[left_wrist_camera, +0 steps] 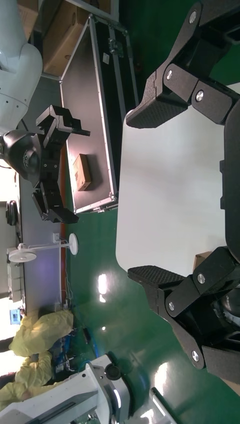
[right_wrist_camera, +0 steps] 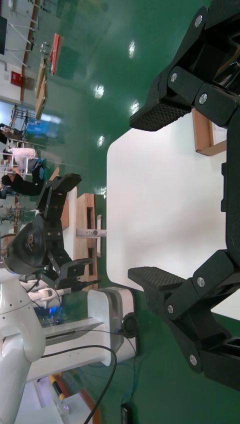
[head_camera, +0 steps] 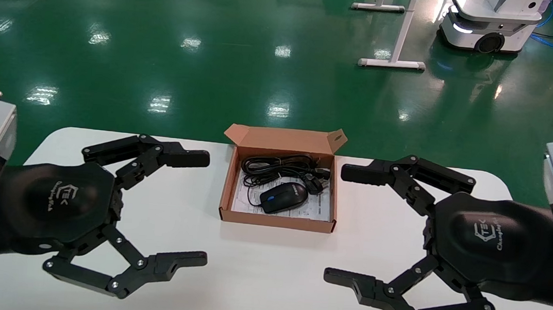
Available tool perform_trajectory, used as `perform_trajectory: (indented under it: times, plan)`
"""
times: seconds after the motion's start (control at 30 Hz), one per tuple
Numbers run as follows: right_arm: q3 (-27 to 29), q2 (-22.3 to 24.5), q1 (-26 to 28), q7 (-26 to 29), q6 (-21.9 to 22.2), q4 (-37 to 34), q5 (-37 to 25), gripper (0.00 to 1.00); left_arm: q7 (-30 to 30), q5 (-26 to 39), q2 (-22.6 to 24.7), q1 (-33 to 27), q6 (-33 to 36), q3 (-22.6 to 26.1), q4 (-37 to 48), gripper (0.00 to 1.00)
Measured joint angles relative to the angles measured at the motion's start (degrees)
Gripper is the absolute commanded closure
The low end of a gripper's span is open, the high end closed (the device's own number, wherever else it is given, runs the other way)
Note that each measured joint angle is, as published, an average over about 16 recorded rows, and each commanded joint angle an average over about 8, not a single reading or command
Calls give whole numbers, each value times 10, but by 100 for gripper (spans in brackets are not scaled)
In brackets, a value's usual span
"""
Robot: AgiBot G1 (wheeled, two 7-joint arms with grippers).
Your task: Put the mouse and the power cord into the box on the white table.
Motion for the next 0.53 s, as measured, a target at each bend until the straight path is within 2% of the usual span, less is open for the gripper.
perform_trajectory:
  times: [0.53]
  plan:
    - [0,0,0,0,0,0,0,0,0,0,0,0,0,0,0,0]
